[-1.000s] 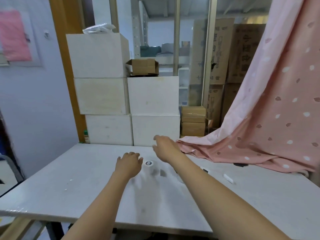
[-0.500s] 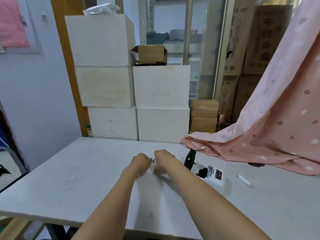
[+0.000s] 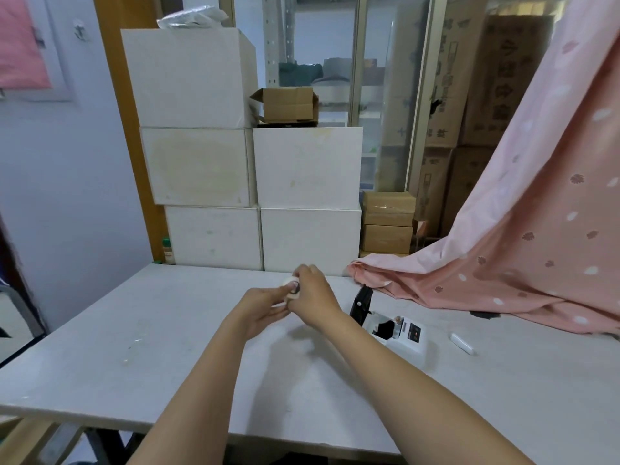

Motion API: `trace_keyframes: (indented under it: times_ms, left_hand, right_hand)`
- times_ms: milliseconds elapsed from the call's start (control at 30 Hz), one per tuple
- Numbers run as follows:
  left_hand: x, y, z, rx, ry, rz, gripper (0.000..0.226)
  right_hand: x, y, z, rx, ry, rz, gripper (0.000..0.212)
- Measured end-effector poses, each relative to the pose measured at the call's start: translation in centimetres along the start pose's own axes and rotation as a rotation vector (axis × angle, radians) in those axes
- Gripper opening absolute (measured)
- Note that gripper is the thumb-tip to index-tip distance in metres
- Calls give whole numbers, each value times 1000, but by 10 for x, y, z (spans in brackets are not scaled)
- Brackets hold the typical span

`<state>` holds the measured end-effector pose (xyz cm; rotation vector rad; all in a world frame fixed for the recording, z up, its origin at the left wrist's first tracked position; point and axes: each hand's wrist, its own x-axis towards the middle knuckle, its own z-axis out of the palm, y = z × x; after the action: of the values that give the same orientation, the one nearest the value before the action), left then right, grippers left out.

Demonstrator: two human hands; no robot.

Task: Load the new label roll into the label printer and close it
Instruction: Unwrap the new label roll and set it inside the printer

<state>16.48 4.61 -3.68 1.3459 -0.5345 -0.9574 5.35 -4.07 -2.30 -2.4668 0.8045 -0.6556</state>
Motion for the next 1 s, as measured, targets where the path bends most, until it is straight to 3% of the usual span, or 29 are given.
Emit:
trace_keyframes:
  times_ms: [100, 333, 467, 667, 800, 1000]
  left_hand:
    - [-19, 19, 8, -111, -49, 48, 33]
    - [-44, 52, 35, 22, -168, 194, 34]
    - [-48, 55, 63, 126, -175, 262, 36]
    - [-55, 44, 111, 418, -13, 434, 45]
    - [-56, 39, 137, 654, 0, 600, 50]
    - [-55, 31, 162, 708, -33, 683, 48]
  right_hand:
    - [-9, -11, -20, 57, 70, -73, 38]
    - [-50, -7, -84, 182, 132, -77, 46]
    - [-76, 13, -111, 225, 156, -84, 40]
    - [-85, 44, -139, 323, 132, 161, 35]
    - [-81, 56, -155, 525, 69, 338, 36]
    - [-77, 69, -169, 687, 7, 409, 34]
